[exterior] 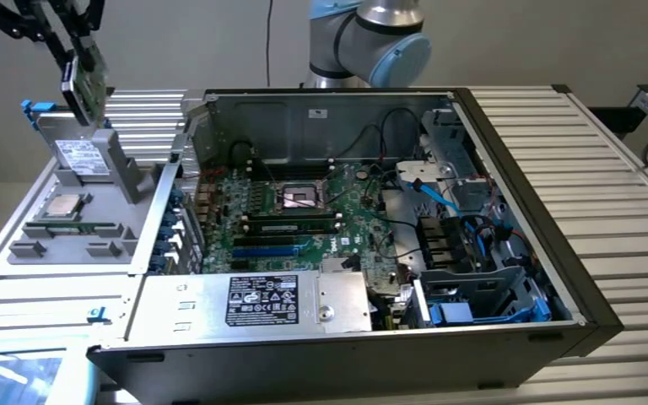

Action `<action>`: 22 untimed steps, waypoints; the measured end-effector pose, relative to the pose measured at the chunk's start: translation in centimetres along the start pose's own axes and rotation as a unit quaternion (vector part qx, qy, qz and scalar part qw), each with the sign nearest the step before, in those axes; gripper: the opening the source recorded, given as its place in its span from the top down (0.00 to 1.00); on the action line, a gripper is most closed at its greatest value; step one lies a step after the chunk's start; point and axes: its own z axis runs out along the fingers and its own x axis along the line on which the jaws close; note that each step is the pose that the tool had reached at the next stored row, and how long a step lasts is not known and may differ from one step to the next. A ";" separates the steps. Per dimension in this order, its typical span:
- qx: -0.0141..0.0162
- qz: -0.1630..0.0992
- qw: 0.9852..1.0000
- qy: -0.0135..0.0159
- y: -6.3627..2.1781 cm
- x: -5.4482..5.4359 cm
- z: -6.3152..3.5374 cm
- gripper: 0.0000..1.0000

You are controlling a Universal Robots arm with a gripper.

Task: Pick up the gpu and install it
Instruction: 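Pick up the gpu and move the gpu toward the slot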

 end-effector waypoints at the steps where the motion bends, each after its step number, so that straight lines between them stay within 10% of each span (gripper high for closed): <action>1: 0.000 -0.007 1.000 0.001 0.00 0.0 0.00 0.72; 11: -0.006 -0.061 0.998 0.019 0.00 0.0 0.00 0.72; 22: -0.007 -0.128 0.991 0.025 -0.01 0.0 0.00 0.72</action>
